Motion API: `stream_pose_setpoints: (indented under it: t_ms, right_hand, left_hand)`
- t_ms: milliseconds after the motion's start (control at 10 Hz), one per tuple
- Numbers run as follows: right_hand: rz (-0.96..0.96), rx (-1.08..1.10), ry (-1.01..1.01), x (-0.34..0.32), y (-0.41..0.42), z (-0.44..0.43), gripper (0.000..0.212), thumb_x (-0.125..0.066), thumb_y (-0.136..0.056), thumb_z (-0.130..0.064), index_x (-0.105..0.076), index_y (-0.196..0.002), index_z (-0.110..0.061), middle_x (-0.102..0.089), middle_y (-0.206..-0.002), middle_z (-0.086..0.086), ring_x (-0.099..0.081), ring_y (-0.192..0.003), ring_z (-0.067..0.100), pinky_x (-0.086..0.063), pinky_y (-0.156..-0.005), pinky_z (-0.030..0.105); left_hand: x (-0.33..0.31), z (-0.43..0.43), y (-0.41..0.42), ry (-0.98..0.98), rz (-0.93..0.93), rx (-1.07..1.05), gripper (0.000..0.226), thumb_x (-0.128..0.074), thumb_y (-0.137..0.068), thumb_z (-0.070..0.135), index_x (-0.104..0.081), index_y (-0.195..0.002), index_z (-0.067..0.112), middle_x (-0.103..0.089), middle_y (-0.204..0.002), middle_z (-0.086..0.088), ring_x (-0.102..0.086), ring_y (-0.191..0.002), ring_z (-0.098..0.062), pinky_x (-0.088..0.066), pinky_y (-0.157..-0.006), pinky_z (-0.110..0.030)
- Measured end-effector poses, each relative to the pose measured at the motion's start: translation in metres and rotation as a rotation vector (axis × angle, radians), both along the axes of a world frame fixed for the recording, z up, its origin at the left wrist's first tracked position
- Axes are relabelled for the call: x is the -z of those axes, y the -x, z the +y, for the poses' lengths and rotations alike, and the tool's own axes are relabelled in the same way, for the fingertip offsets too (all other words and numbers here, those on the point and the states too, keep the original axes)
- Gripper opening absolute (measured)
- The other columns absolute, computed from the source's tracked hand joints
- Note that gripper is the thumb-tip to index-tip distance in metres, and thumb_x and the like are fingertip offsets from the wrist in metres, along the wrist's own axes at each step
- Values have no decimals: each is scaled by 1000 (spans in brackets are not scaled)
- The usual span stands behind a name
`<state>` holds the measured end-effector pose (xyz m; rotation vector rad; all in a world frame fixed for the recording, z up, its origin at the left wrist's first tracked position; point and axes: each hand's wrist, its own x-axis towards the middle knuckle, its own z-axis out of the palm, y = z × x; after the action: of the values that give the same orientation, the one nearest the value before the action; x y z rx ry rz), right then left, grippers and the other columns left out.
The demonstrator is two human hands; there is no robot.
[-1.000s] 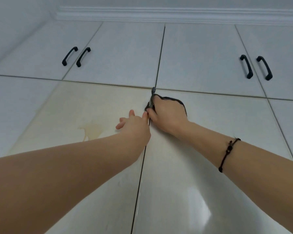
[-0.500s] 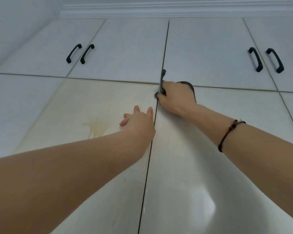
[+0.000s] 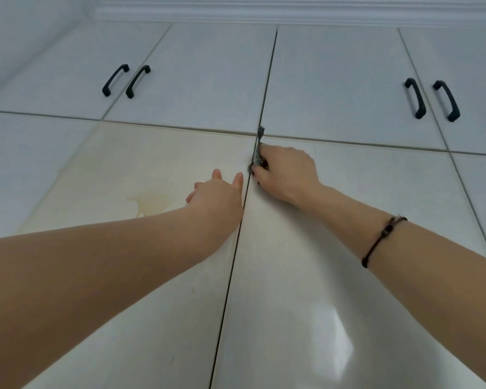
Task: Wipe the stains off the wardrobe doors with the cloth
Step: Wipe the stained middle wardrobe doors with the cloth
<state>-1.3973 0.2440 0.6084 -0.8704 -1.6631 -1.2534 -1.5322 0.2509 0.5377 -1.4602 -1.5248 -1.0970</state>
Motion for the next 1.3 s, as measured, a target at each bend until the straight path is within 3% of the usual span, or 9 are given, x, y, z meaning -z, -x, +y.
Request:
stream_pose_setpoints:
  t_ms: [100,300,400,600,800,900,1100,1200,1300]
  right_hand:
    - [64,6,4,-30,12,-2,16,-50,-94,-31,-46,-84,-20,-54,-84,-2,-56,-83,30,-37,-66,34]
    - [-131,-56,-43,78,-3,6,25,-51,-96,-37,-33,-86,-23,-43,-71,-9,-51,-66,29,-45,-59,38]
    - [-92,4,-61,43,-14,11,25,-47,-99,-38,-34,-87,-21,-45,-70,-7,-49,-67,28,-43,-58,36]
    - [371,41,-194,-57,-116,4,22,-44,-99,-35,-47,-91,-15,-58,-74,4,-56,-69,31,-41,-60,36]
    - [595,78,-323,-54,-172,5,24,-45,-100,-29,-48,-85,-10,-53,-65,3,-56,-64,29,-29,-53,32]
    - [468,61,-262,-18,-126,5,23,-46,-99,-31,-47,-87,-11,-58,-69,4,-58,-66,30,-32,-51,33]
    - [-343,-47,7,140,-34,9,17,-41,-94,-41,-42,-92,-24,-64,-79,-1,-60,-66,29,-48,-53,37]
    - [-108,-14,-90,86,-55,10,17,-46,-97,-41,-44,-94,-24,-64,-85,2,-63,-75,33,-47,-58,36]
    - [338,68,-173,-13,-100,1,19,-45,-99,-36,-44,-90,-19,-62,-80,4,-62,-77,34,-39,-62,36]
  left_hand:
    - [2,-1,-4,-12,28,18,58,-38,-101,19,-22,-157,25,-30,-151,-19,-50,-123,-44,-50,-95,-49]
    - [-1,9,5,-41,-13,-41,53,-40,-100,24,-29,-152,23,-36,-145,-19,-55,-115,-42,-52,-87,-47]
    - [-2,5,-3,6,25,-60,54,-39,-100,23,-28,-153,22,-35,-147,-18,-54,-119,-41,-52,-93,-48]
    - [1,-17,-20,165,273,-355,75,-41,-94,-2,2,-154,-9,-14,-157,-33,-31,-139,-46,-49,-100,-43]
    - [-2,-14,-22,197,340,-449,79,-49,-96,1,4,-153,-11,2,-161,-32,-14,-144,-56,-51,-95,-47]
    - [1,-26,-28,206,244,-361,78,-46,-100,1,10,-153,-8,-2,-160,-34,-20,-144,-54,-49,-100,-45]
    - [0,-10,-16,155,153,-262,82,-42,-96,5,16,-154,-3,-6,-154,-40,-34,-136,-52,-46,-103,-48]
    - [2,-10,-17,154,179,-260,82,-47,-94,2,9,-154,-5,-5,-155,-38,-32,-138,-53,-47,-102,-46]
    - [3,-11,-19,166,251,-311,83,-47,-93,1,9,-153,-8,-6,-155,-41,-26,-142,-52,-48,-103,-45]
